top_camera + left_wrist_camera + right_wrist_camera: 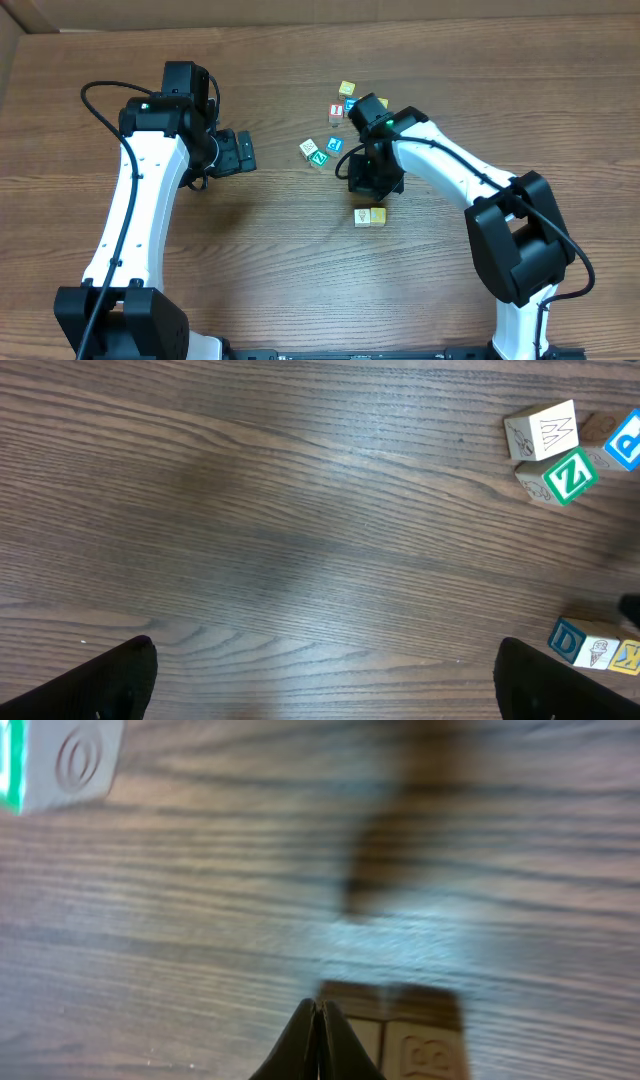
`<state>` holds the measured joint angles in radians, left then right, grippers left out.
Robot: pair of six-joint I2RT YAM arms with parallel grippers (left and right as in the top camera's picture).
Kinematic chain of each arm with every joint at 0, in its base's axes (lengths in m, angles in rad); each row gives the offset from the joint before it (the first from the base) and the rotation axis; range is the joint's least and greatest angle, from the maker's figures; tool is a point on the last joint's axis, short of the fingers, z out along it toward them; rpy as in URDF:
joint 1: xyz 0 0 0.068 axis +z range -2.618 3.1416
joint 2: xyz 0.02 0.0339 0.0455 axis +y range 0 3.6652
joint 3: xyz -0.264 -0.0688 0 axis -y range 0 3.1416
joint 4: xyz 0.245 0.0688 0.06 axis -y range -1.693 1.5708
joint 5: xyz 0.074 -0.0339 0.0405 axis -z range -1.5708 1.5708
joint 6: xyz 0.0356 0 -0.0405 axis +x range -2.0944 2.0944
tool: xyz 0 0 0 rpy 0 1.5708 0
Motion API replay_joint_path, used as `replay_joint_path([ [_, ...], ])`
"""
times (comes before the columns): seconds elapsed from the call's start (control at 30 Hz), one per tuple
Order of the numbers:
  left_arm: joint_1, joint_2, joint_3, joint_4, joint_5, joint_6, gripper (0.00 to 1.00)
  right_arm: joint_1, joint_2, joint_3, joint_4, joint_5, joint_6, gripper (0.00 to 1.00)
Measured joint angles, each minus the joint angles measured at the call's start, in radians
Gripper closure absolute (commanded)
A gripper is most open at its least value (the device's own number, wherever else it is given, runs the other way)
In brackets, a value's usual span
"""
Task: Flip 5 blocks
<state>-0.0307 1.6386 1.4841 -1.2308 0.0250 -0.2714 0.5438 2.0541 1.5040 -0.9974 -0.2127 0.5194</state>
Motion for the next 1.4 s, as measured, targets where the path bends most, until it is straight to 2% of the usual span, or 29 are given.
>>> replay_joint_path([
  [0.23,0.000,0.000,0.000,0.000,0.000,0.000,0.00,0.052,0.000,0.000,-0.017,0.015,0.000,0.96],
  [0.83,0.000,0.000,0.000,0.000,0.000,0.000,0.00,0.046,0.000,0.000,-0.033,0.218,0.031,0.96],
  [1.07,0.000,0.000,0.000,0.000,0.000,0.000,0.00,0.046,0.000,0.000,-0.109,0.243,0.049,0.96],
  [1.4,0.000,0.000,0.000,0.000,0.000,0.000,0.00,0.046,0.000,0.000,-0.117,0.238,0.053,0.96],
])
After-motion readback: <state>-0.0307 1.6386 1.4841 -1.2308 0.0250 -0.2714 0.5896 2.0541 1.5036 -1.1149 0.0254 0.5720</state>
